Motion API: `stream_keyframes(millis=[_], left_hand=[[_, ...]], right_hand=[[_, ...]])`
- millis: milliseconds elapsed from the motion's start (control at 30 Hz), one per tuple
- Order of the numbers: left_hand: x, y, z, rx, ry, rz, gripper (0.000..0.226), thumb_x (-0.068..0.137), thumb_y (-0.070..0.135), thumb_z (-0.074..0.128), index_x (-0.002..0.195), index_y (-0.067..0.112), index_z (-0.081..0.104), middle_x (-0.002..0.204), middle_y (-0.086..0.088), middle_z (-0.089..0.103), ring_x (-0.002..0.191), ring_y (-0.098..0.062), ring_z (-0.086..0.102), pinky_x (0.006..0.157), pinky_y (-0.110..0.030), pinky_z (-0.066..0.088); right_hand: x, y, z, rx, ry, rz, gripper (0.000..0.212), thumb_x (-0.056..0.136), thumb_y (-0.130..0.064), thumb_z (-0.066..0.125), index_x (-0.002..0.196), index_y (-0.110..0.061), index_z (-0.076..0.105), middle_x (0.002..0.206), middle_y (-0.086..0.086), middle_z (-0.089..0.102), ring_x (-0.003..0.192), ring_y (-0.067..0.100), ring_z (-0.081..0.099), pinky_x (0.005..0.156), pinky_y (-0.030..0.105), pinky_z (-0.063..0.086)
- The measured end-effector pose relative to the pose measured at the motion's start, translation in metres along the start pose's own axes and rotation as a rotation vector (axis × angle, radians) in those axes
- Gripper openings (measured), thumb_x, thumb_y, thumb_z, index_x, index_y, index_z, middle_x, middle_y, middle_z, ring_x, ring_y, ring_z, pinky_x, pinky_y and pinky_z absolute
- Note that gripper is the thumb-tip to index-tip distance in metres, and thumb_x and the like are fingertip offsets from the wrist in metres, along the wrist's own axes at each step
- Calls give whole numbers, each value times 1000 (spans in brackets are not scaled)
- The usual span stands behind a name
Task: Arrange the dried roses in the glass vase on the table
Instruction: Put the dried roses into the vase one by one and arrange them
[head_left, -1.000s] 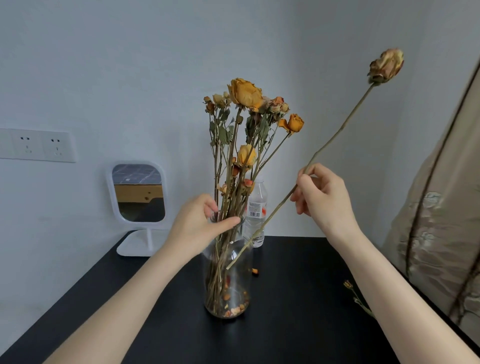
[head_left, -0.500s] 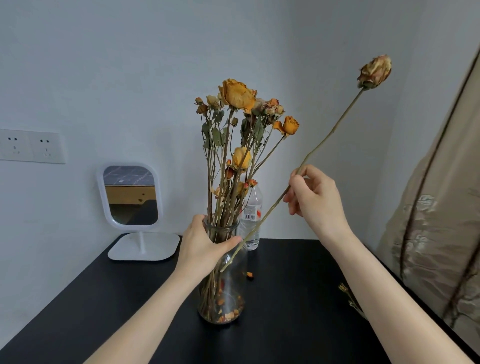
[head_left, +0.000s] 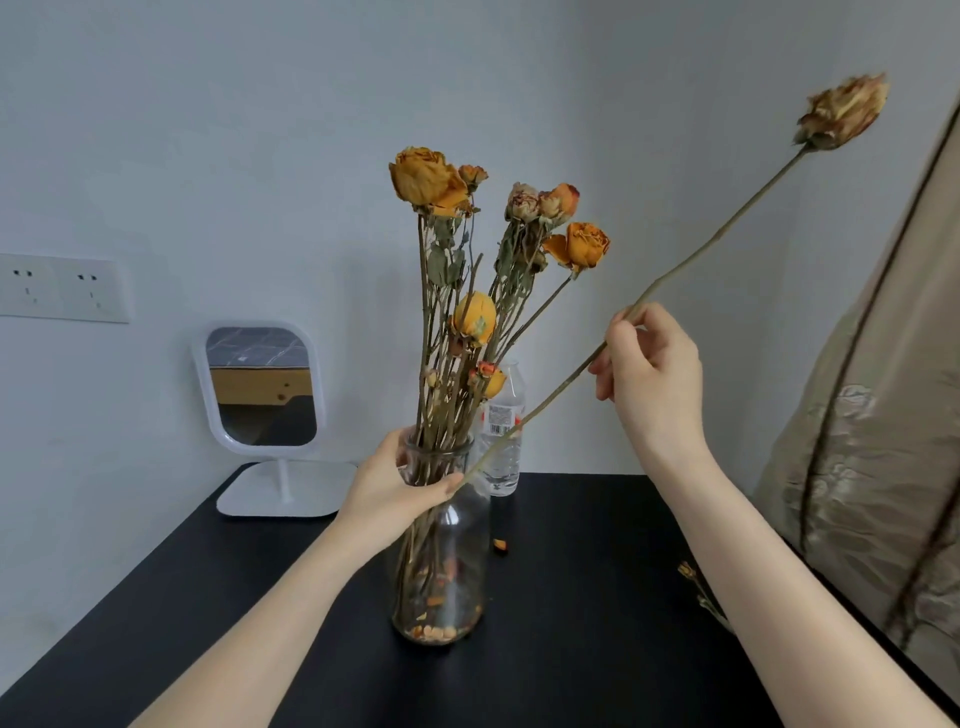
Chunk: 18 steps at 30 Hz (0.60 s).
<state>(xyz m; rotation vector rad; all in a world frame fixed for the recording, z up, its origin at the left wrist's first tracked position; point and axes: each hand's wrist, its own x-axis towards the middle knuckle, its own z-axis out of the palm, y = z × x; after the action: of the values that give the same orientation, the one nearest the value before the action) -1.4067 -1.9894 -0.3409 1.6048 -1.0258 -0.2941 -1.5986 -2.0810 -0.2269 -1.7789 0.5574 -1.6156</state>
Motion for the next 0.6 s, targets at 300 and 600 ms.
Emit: stream_keyframes(millis=[300, 600], left_hand=[[-3, 3, 8, -20, 4, 33, 68, 61, 43, 81, 116, 34, 42, 116, 15, 55, 107, -4, 52, 89, -24, 41], [-3, 5, 10, 10, 122, 28, 65, 57, 45, 82, 110, 31, 46, 101, 20, 59, 93, -2, 57, 67, -10, 41]], right_hand=[[2, 4, -3, 14, 55, -15, 24, 92, -11, 41, 71, -20, 47, 60, 1, 54, 43, -1, 49, 41, 11, 40], [4, 5, -5, 30, 103, -30, 27, 93, -11, 39, 71, -25, 46, 60, -1, 54, 44, -1, 50, 42, 12, 42]])
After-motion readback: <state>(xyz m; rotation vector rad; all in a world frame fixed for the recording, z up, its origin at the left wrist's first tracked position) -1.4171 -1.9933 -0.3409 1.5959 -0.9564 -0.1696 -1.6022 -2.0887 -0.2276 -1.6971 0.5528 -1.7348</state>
